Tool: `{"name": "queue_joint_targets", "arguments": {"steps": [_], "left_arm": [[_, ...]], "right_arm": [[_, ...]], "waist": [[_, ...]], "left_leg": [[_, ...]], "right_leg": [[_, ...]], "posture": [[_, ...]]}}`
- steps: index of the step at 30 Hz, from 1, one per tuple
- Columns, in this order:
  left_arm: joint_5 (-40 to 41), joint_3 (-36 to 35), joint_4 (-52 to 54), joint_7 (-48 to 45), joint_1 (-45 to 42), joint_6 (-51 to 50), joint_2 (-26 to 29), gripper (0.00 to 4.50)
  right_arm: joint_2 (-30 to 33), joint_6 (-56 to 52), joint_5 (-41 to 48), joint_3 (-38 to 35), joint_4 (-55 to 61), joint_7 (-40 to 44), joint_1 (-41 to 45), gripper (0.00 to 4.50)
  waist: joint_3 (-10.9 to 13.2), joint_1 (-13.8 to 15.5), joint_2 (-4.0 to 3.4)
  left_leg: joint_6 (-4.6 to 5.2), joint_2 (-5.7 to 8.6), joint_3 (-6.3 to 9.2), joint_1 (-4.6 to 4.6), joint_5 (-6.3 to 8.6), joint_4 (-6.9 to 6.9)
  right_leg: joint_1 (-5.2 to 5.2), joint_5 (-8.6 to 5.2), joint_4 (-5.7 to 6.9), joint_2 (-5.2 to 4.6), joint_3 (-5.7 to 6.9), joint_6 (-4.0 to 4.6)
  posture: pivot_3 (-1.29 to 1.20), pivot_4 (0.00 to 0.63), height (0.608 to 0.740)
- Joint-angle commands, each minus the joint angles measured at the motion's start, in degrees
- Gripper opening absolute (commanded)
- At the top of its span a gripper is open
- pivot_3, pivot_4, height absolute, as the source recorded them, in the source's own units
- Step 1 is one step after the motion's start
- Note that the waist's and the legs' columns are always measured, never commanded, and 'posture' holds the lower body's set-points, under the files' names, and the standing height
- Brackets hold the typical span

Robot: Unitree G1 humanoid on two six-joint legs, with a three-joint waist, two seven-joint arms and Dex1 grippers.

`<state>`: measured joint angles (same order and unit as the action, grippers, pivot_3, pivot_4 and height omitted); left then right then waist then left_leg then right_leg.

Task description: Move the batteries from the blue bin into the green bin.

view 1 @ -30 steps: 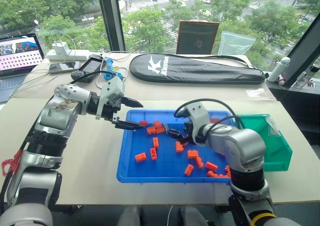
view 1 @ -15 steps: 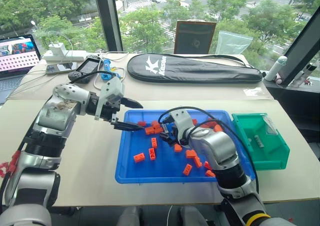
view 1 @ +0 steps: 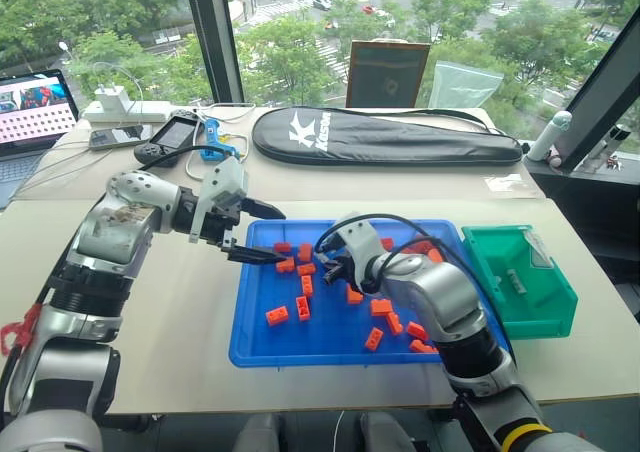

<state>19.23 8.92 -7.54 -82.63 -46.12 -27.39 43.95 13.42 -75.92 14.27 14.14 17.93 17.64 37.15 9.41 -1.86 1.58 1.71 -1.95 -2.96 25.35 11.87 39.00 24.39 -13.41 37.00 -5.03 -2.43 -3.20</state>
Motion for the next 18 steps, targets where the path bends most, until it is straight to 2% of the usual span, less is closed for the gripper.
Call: {"name": "queue_joint_targets", "arguments": {"steps": [1,5,7,11,15,18], "left_arm": [[1.5,-1.5,0.5,1.0,-1.6,0.1,-1.7,4.50],[2.9,-2.0,0.0,1.8,-3.3,0.1,-4.8,4.50],[2.5,-2.0,-0.6,2.3,-3.8,0.4,-5.6,4.50],[1.0,-1.3,-3.2,4.3,-5.6,1.9,-8.5,4.50],[0.1,-0.7,-3.9,4.7,-6.2,3.4,-9.7,4.50],[-0.3,-0.5,-4.8,4.9,-6.8,3.9,-10.3,4.50]], "right_arm": [[6.0,-5.2,6.0,-8.2,10.8,6.0,3.2,0.28],[23.6,-3.5,12.2,-22.8,18.8,17.0,1.0,0.28],[28.5,-3.0,14.2,-26.4,19.3,19.4,-0.9,0.28],[43.0,3.0,10.9,-37.0,15.4,24.4,-10.9,0.28],[49.1,4.3,9.2,-44.1,12.6,26.8,-23.1,0.28],[47.7,3.5,9.4,-46.5,11.4,25.6,-27.2,0.28]], "waist": [[0.0,0.2,-0.01],[0.1,1.7,-0.01],[0.1,1.9,0.02],[0.1,1.9,0.05],[0.1,1.8,0.03],[0.1,1.2,0.04]], "left_leg": [[0.00,0.00,0.00,0.00,0.00,0.00],[0.00,0.06,0.01,0.05,0.00,0.00],[0.03,0.11,0.02,0.09,0.02,-0.01],[0.05,0.09,0.01,0.06,0.04,-0.06],[0.05,0.12,-0.05,0.04,0.04,-0.04],[0.05,0.09,-0.02,-0.04,0.03,-0.04]], "right_leg": [[0.00,0.00,0.00,-0.01,0.00,0.00],[-0.02,0.00,-0.08,-0.07,0.03,-0.01],[-0.11,-0.02,-0.29,-0.13,0.09,-0.05],[-0.10,-0.02,-0.31,-0.08,0.07,-0.05],[-0.11,-0.02,-0.30,-0.11,0.00,-0.05],[-0.17,-0.02,-0.28,-0.08,-0.01,-0.05]], "posture": [[0.00,0.150,0.734],[0.00,0.150,0.734],[0.00,0.150,0.734],[0.00,0.150,0.734],[0.00,0.150,0.734],[0.00,0.150,0.734]]}}
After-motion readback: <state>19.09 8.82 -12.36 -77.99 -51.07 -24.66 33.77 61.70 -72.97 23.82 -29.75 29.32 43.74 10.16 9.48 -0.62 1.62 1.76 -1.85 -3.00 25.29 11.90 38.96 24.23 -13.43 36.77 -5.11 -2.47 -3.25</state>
